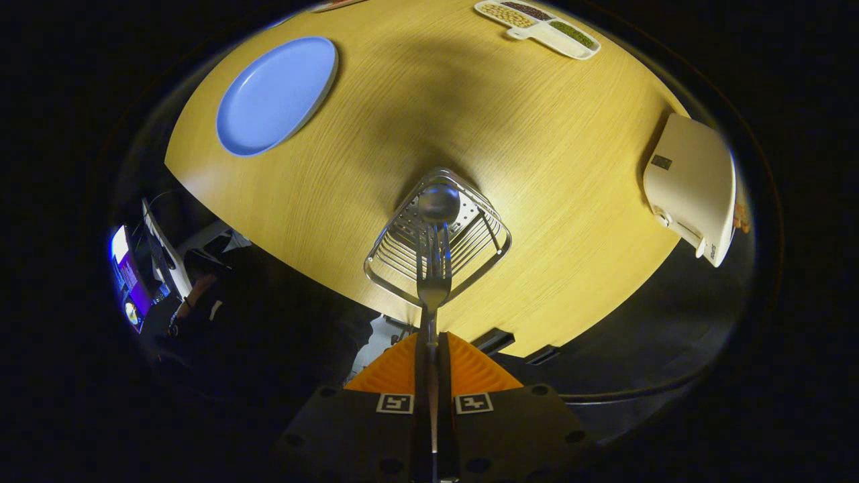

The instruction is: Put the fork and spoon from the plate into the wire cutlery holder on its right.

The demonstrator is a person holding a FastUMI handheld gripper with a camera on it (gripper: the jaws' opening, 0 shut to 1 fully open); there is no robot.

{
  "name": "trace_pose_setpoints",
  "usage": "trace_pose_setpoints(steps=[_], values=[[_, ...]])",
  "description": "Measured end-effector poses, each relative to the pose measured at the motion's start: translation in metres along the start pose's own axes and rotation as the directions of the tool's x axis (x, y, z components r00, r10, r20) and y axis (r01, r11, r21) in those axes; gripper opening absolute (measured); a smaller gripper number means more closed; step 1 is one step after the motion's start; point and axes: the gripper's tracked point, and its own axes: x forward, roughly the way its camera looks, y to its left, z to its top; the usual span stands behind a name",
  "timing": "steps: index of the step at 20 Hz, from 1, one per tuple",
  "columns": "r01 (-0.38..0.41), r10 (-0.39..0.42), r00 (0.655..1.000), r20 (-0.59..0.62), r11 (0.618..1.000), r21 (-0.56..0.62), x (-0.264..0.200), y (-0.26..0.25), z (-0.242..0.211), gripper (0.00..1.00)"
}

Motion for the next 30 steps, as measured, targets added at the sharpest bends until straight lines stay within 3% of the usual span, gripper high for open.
trace_pose_setpoints(steps=[10, 15, 16, 19, 20, 23, 27, 30], values=[[0.010, -0.014, 0.995, -0.101, 0.999, -0.043, 0.015, -0.006, 0.025, 0.08], [0.004, -0.008, 0.998, -0.056, 0.998, -0.061, 0.014, -0.007, 0.030, 0.17], [0.003, -0.005, 0.999, -0.032, 0.998, -0.063, 0.013, -0.005, 0.030, 0.24], [-0.021, 0.025, 0.998, 0.063, 0.997, -0.075, 0.008, 0.003, 0.032, 0.32], [-0.027, 0.035, 0.995, 0.099, 0.996, -0.081, 0.006, 0.005, 0.033, 0.46], [-0.025, 0.042, 0.975, 0.217, 0.996, -0.080, -0.001, 0.008, 0.031, 0.70], [-0.045, 0.055, 0.919, 0.390, 0.998, -0.036, -0.013, 0.009, 0.024, 0.86], [-0.063, 0.066, 0.848, 0.526, 0.998, -0.023, -0.032, 0.012, 0.011, 0.89]])
